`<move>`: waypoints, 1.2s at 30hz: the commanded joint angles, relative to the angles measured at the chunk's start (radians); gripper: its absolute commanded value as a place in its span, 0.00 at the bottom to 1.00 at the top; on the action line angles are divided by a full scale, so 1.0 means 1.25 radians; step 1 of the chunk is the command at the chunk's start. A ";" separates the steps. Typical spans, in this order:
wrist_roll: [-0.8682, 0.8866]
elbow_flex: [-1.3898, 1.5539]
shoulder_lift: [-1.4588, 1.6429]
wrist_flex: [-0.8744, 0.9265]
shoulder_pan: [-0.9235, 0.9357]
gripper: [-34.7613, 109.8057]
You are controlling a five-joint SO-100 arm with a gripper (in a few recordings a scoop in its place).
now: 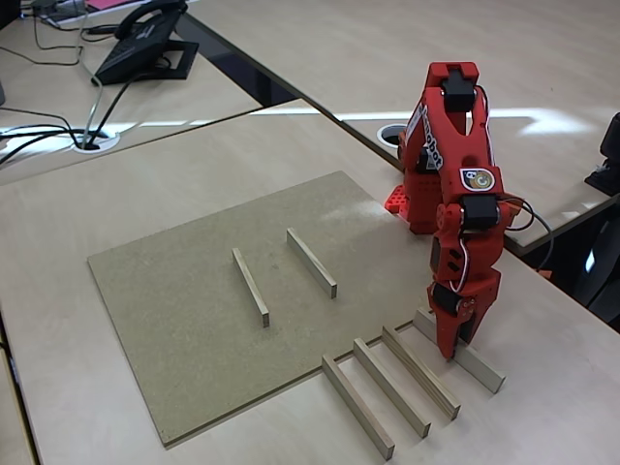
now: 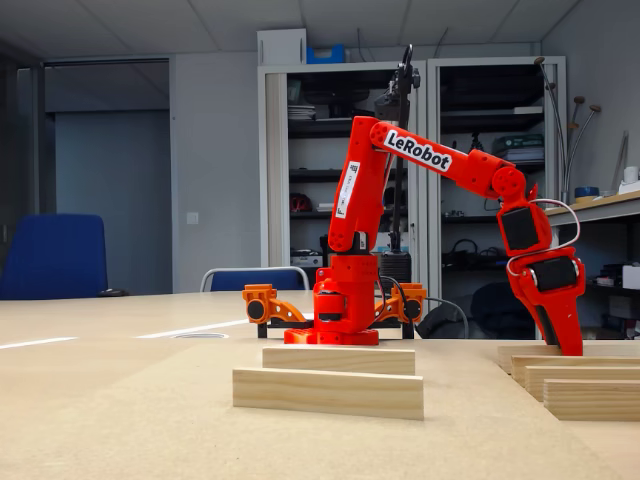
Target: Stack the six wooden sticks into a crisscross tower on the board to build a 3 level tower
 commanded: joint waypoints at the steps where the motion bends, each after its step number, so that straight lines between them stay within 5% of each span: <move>1: 0.012 -0.025 0.015 0.028 0.010 0.24; 11: 0.054 -0.233 0.015 0.296 0.050 0.24; 19: 0.342 -0.420 0.043 0.577 0.211 0.24; 25: 0.479 -0.434 0.091 0.660 0.379 0.24; 36: 0.493 -0.350 0.199 0.654 0.623 0.24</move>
